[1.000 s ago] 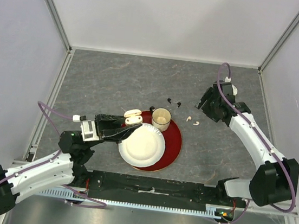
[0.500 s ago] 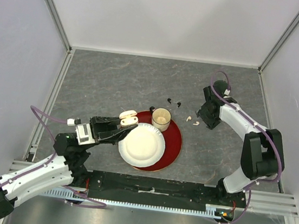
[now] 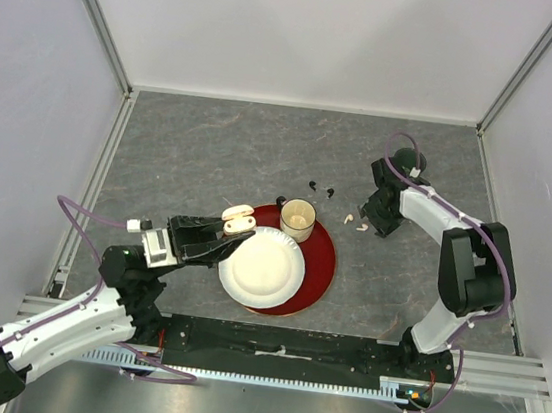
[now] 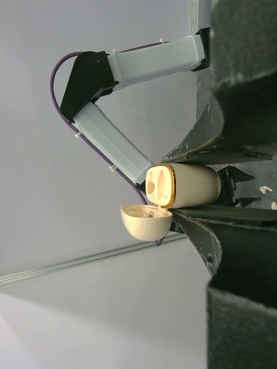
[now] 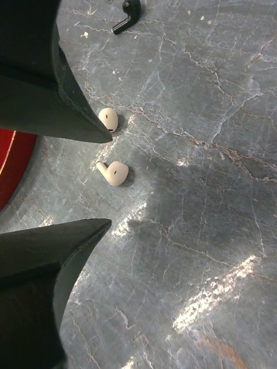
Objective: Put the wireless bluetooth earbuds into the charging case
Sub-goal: Pick up the earbud from the center of the board.
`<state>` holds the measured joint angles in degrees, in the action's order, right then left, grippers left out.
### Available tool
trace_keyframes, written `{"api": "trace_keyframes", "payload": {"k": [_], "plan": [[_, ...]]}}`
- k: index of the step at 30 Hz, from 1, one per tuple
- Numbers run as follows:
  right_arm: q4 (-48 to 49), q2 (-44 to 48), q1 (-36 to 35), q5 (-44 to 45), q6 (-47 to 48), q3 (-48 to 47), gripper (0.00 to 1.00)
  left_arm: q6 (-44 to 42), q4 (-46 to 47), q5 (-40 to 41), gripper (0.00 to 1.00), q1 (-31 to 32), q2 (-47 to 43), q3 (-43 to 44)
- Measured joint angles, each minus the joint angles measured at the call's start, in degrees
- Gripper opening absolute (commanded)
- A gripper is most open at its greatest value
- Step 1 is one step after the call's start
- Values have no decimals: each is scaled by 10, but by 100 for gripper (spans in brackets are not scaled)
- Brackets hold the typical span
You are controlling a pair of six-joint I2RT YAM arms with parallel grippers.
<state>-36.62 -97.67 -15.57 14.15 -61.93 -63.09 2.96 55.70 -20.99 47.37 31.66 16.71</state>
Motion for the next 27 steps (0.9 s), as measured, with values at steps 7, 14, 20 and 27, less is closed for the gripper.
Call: {"api": "trace_keyframes", "payload": {"k": [7,14,20,27], "plan": [[13,-14,0,-8,0,0,62,-3,-6,2,2,0,-10,-1],[20,-14,0,-8,-3,0,61,-5,-17,6,2,0,-16,-3],[23,-20,0,-8,-3,0,60,-5,-22,15,2,0,-21,-5],[23,-27,0,-8,-5,0,55,-5,-25,15,2,0,-22,-5]]}}
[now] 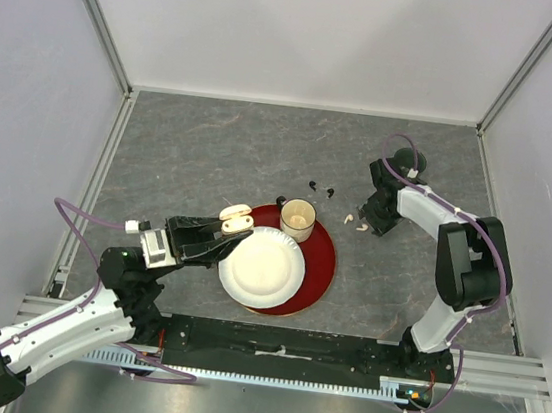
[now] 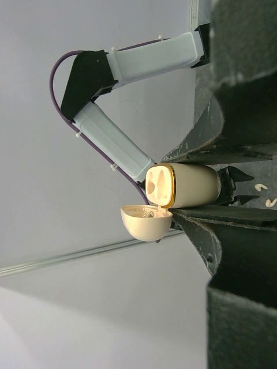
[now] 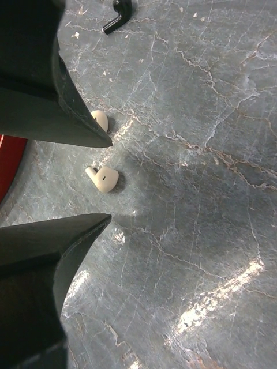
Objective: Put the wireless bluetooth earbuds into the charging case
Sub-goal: Pick up the earbud from the center of the board.
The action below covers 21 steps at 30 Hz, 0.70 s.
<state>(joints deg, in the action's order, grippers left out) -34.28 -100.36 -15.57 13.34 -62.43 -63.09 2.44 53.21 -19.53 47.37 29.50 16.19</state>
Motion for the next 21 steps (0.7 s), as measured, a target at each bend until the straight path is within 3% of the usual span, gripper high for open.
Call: {"api": "trace_keyframes", "payload": {"k": [21], "plan": [[8,-10,-1,-4,-2,6,46,0,-4,0,2,0,0,0]]}}
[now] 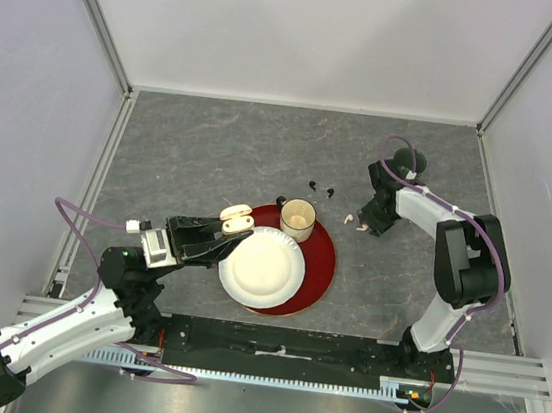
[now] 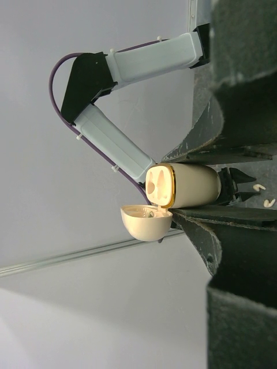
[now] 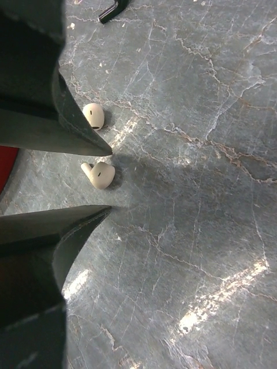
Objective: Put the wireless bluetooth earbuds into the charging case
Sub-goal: Pick up the earbud from the center of the board.
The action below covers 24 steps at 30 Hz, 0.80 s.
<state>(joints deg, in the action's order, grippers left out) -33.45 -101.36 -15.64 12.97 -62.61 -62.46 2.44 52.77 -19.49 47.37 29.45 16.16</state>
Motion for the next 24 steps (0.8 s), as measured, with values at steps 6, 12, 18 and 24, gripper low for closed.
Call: {"api": "trace_keyframes", "payload": {"k": [6,12,18,24], "plan": [[0,-2,-2,3,5,-1,42,0,0,0,2,0,0,0],[-1,-5,-3,7,11,-3,38,0,0,2,2,0,0,-1],[0,-6,-3,9,27,-3,35,0,0,2,2,0,6,-1],[0,-6,-4,9,48,-3,28,0,0,2,2,0,10,-1]]}}
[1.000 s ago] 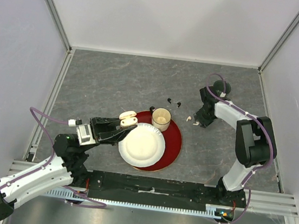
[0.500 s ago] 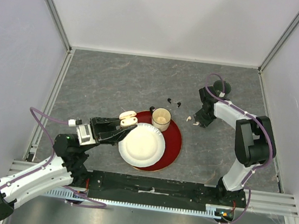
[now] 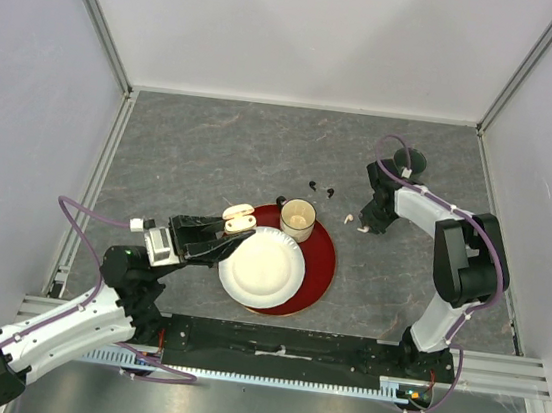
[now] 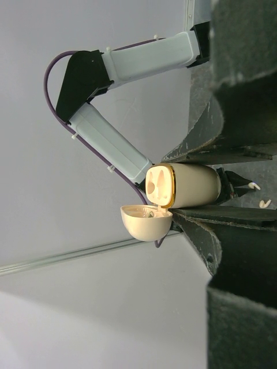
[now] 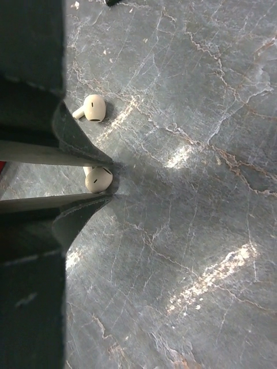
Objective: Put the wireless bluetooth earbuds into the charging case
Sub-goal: Pick up the earbud from the center of the board.
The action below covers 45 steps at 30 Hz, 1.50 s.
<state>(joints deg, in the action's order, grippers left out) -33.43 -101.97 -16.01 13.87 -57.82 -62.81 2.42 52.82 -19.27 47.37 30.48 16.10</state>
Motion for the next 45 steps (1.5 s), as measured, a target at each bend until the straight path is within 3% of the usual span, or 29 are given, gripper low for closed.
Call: {"api": "trace_keyframes", "payload": {"k": [11,25,33,38,45], "plan": [[22,-5,-9,0,104,-2,15,0,0,3,2,0,1,0],[36,-12,-67,45,289,-8,16,0,0,4,2,0,2,-2],[80,12,-88,55,376,30,25,0,0,4,2,0,0,-5],[94,23,-94,53,401,47,37,0,-1,4,2,0,0,-5],[94,27,-95,56,416,50,45,0,0,3,2,0,4,-5]]}}
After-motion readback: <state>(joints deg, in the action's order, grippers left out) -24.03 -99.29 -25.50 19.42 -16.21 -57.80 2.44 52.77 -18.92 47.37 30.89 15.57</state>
